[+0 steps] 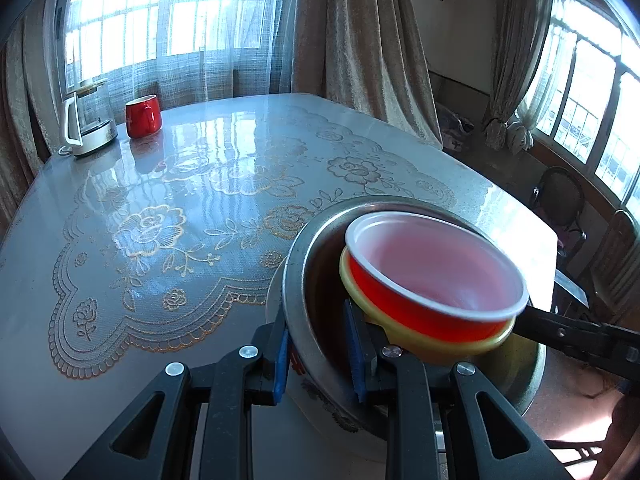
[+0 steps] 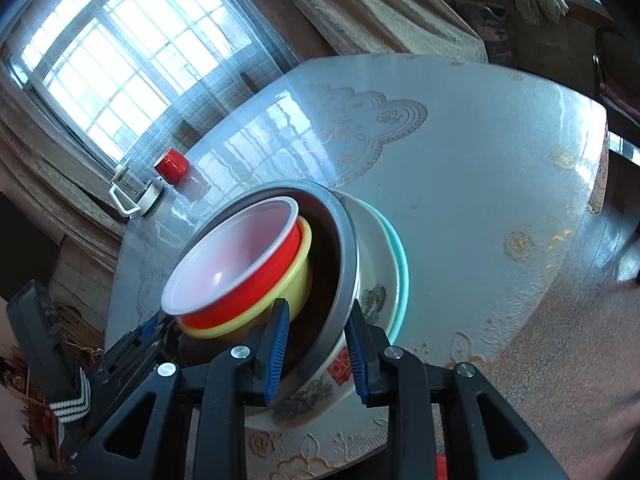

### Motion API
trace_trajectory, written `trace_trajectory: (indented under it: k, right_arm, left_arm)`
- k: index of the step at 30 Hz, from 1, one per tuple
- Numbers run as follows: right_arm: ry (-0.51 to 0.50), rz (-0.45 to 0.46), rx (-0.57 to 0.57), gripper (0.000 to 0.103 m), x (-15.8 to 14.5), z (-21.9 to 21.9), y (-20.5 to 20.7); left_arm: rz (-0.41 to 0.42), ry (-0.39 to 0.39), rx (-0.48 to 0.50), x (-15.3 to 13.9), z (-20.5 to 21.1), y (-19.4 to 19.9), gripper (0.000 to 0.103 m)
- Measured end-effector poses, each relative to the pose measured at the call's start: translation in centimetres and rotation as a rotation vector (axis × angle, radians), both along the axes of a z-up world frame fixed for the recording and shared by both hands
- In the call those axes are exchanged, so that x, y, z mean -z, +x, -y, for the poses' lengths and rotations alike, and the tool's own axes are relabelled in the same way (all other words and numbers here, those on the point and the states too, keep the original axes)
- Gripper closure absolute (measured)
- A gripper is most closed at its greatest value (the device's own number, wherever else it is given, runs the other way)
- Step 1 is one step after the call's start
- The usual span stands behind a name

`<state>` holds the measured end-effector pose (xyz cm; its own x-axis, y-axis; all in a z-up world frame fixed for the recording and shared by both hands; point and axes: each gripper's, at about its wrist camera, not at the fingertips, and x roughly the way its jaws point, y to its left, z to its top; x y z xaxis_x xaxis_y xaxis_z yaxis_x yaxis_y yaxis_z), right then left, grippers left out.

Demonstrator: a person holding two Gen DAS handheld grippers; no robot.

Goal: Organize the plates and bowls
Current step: 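Lift the nested steel bowl with both grippers and lower it onto the plate stack, then open both grippers and pull them back from the stack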

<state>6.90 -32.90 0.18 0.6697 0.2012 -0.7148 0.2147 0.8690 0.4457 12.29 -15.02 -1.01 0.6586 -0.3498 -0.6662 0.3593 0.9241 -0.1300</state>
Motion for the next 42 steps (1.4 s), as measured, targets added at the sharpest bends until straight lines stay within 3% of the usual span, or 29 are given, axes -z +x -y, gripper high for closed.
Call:
trace_trajectory:
  k: [4, 8, 20, 22, 24, 25, 28, 30, 33, 35, 37, 42]
  right_arm:
    - [0.012, -0.006, -0.004, 0.074, 0.1, 0.3, -0.8]
    - [0.021, 0.001, -0.02, 0.083, 0.4, 0.2, -1.3]
    - [-0.016, 0.03, 0.011, 0.084, 0.3, -0.1, -0.4]
    - [-0.033, 0.041, 0.014, 0.083, 0.3, -0.3, -0.4]
    - [-0.07, 0.054, 0.014, 0.072, 0.2, -0.7, -0.8]
    - [-0.086, 0.064, 0.017, 0.067, 0.1, -0.9, -1.1]
    - [-0.107, 0.1, 0.012, 0.063, -0.3, -1.2, -1.7]
    - [-0.122, 0.13, 0.016, 0.06, -0.6, -1.5, -2.5]
    - [-0.163, 0.179, 0.021, 0.049, -1.1, -2.2, -3.7]
    - [-0.183, 0.211, 0.02, 0.032, -1.3, -2.8, -4.6]
    - [-0.207, 0.238, 0.007, 0.025, -1.5, -3.7, -5.3]
    - [-0.327, 0.28, -0.019, 0.02, -1.2, -6.3, -7.3]
  left_arm:
    - [-0.004, -0.004, 0.003, -0.2, -0.1, -0.1, 0.077]
    - [0.017, 0.012, 0.005, -0.7, -0.4, -0.6, 0.077]
    - [0.058, 0.037, 0.005, -1.6, -1.4, -1.5, 0.078]
    - [0.061, 0.039, 0.005, -1.6, -1.4, -1.9, 0.078]
    - [0.072, 0.04, 0.002, -1.7, -1.6, -2.2, 0.077]
    - [0.079, 0.041, 0.0, -1.7, -1.7, -2.5, 0.073]
    - [0.082, 0.034, -0.01, -1.8, -2.5, -3.1, 0.044]
    - [0.083, 0.01, -0.016, -1.9, -3.3, -3.5, 0.04]
    - [0.071, 0.004, -0.021, -1.6, -4.2, -4.2, 0.026]
    - [0.075, 0.003, -0.027, -1.4, -4.8, -5.0, 0.02]
    - [0.07, -0.004, -0.028, -1.1, -5.3, -5.7, 0.015]
    - [0.13, -0.016, -0.037, -1.2, -6.2, -8.2, 0.004]
